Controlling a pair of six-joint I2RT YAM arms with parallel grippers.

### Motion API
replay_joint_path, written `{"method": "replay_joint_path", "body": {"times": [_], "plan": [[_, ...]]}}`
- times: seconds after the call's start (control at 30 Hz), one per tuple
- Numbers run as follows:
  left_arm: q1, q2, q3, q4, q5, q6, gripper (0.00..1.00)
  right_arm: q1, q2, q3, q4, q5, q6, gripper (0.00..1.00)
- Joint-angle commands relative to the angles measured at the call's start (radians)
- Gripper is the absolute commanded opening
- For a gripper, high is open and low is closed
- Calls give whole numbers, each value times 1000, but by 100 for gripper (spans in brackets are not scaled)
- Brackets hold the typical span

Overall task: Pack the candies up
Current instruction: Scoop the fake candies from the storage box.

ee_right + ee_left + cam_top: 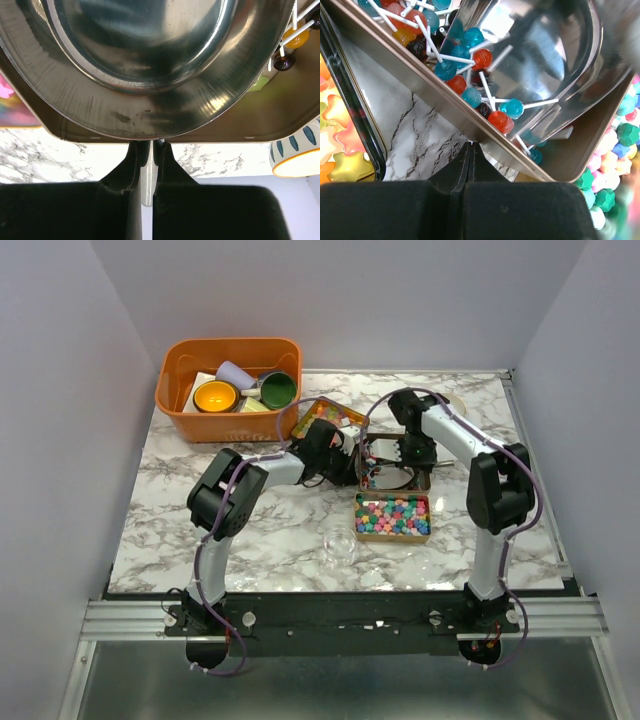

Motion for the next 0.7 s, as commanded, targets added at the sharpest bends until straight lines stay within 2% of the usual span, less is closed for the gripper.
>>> {"method": "replay_joint_path", "body": {"times": [0.0,0.23,0.5,0.67], "plan": [[-35,9,40,58,28,-16,0,33,39,-50,164,-399,0,1],[-29,-18,52,33,25,-13,0,-5,-34,-138,202,-540,-37,1],[6,-60,74,-94,65,54,0,-79,-87,-251,316,-657,23,1],[25,-97,90,-193,126,97,0,-131,-92,-250,322,-749,45,1]]}}
